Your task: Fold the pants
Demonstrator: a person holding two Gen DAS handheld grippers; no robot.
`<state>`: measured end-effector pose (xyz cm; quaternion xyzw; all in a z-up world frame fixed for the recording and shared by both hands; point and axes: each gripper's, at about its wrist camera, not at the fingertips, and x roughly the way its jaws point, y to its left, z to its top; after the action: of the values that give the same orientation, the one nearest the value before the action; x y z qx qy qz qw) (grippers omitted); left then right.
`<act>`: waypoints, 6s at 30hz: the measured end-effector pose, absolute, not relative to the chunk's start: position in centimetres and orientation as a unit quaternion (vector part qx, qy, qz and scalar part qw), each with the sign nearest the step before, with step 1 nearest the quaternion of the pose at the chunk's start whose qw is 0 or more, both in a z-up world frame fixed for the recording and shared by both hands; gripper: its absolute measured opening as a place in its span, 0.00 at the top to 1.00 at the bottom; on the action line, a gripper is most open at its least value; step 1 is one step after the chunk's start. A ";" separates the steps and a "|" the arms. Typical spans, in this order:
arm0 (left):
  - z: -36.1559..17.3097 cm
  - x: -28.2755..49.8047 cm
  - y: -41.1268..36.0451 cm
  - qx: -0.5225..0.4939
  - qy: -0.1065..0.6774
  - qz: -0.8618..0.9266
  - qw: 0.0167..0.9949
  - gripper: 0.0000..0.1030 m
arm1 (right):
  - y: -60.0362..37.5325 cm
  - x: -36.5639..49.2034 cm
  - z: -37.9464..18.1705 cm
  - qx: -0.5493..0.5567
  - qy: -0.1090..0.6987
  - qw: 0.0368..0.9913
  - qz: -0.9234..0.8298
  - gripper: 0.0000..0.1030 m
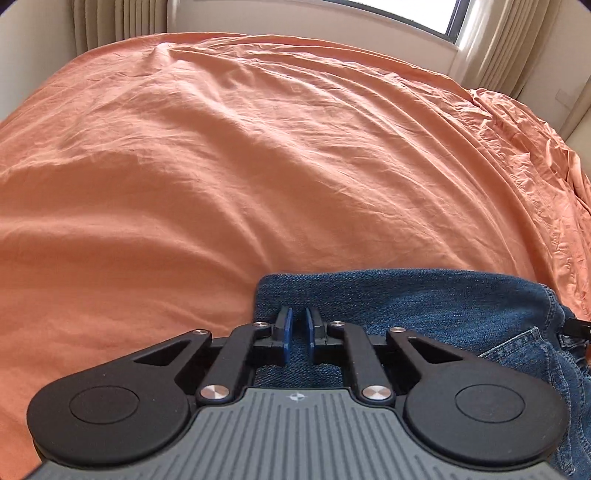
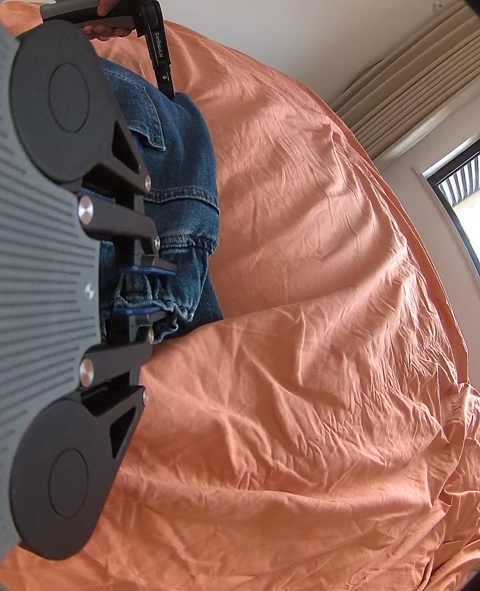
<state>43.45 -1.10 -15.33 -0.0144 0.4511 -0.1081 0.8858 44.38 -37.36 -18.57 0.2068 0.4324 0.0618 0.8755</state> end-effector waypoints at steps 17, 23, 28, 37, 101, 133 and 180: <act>-8.1 26.8 1.3 0.063 0.416 -0.171 0.891 0.57 | -31.7 28.4 -15.4 0.114 0.320 0.939 0.054 0.78; -9.6 21.1 -0.7 0.152 0.427 -0.182 0.873 0.53 | -31.5 28.0 -17.6 0.108 0.331 0.936 0.056 0.78; -13.1 18.9 -3.5 0.272 0.425 -0.157 0.849 0.52 | -32.0 28.0 -17.9 0.118 0.324 0.936 0.064 0.78; -13.9 17.4 -6.9 0.408 0.391 -0.117 0.817 0.80 | -32.5 27.5 -17.7 0.120 0.321 0.937 0.069 0.79; -16.6 31.5 7.7 -0.248 0.458 -0.158 0.839 0.45 | -42.7 30.8 -22.8 0.482 0.405 0.767 0.125 0.29; -13.7 30.6 9.5 -0.367 0.381 -0.174 0.830 0.93 | -34.7 32.7 -11.3 0.312 0.358 0.861 0.183 0.83; -13.5 24.1 37.4 -0.254 0.536 -0.104 0.799 0.53 | -9.2 32.8 -21.4 0.377 0.464 0.769 0.227 0.49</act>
<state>24.06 37.42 -13.48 -0.2540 0.5358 -0.1038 0.7986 32.83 -9.23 -21.41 0.3773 0.4636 0.2271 0.7689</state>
